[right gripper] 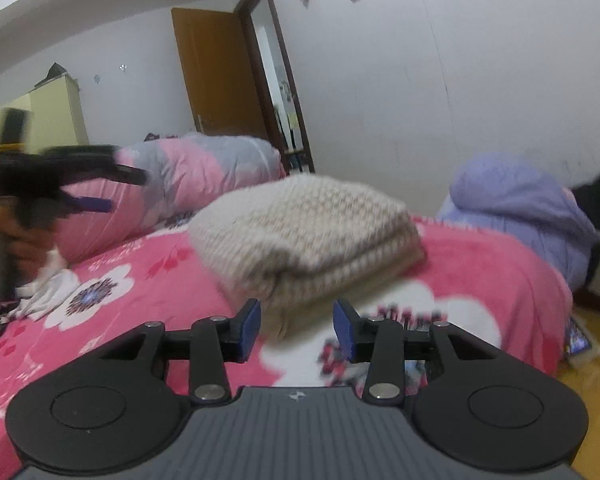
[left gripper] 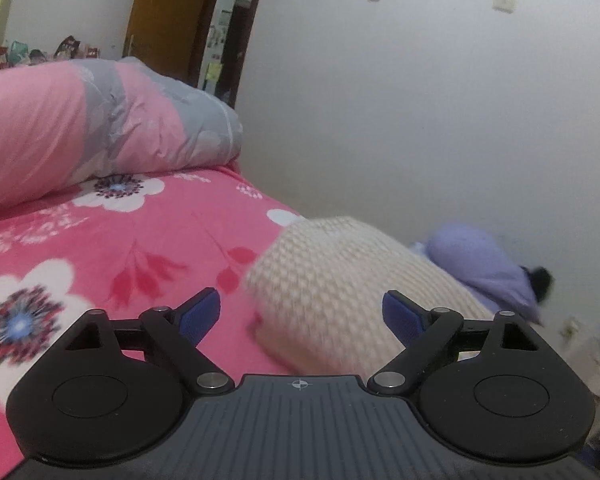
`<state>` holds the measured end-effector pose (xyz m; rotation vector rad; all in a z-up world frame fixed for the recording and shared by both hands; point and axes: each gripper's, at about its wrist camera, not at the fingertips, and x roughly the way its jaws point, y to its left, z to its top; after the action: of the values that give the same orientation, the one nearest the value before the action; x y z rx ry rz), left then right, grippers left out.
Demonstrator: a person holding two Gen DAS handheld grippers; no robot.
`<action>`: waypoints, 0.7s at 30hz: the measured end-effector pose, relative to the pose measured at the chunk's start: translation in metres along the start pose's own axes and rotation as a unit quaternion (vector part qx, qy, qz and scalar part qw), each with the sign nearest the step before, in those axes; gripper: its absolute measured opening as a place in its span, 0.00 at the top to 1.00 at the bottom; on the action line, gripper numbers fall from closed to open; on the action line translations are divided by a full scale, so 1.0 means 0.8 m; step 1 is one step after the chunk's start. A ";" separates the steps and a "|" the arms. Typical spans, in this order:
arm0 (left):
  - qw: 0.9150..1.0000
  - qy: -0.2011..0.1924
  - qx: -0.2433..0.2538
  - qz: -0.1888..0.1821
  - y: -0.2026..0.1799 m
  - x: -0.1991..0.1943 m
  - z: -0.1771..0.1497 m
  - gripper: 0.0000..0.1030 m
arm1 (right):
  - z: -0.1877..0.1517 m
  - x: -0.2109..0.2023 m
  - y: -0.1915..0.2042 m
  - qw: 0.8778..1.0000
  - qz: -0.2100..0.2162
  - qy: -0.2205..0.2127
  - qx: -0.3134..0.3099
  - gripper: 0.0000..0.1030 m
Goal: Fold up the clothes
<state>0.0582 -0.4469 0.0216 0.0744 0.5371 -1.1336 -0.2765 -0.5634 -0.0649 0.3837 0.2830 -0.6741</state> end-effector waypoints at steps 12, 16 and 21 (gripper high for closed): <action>0.997 -0.030 -0.071 0.007 0.016 -0.228 -0.139 0.00 | -0.008 -0.072 0.073 0.998 0.055 0.006 0.001 0.49; 0.991 -0.031 -0.128 0.010 0.024 -0.259 -0.171 0.00 | -0.021 -0.098 0.101 0.998 0.057 -0.002 0.007 0.27; 0.988 -0.008 -0.150 0.036 0.025 -0.281 -0.199 0.00 | -0.046 -0.126 0.128 0.999 0.046 0.017 0.004 0.18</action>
<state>-0.0530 -0.1976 -0.0215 -0.1749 0.6809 -0.9726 -0.2901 -0.4188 -0.0341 0.4131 0.2931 -0.5785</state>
